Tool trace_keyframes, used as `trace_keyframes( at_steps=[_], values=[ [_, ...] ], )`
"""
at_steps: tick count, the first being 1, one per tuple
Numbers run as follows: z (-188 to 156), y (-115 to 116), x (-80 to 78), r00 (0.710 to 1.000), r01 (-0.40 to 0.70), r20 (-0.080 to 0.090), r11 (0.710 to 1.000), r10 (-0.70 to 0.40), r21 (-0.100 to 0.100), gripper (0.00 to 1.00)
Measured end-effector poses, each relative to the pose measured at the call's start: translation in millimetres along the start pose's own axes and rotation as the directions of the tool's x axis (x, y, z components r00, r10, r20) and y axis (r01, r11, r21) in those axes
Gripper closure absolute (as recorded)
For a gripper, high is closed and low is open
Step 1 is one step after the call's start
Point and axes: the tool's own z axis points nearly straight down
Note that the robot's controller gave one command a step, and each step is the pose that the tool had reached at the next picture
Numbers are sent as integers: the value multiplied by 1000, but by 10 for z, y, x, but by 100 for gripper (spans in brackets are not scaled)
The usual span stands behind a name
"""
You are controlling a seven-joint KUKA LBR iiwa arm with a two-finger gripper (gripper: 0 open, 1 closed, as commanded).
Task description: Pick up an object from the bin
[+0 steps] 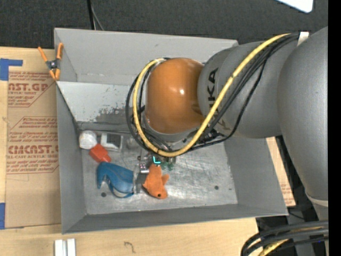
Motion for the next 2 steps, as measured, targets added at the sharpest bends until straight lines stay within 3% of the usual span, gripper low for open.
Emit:
trace_keyframes(
  at_steps=[1, 2],
  values=[
    [-41, -6, -19, 1000, -2, 7, 1000, 2, -1, 0],
    [537, 95, 48, 994, -108, 10, 994, 108, -3, 0]
  ],
)
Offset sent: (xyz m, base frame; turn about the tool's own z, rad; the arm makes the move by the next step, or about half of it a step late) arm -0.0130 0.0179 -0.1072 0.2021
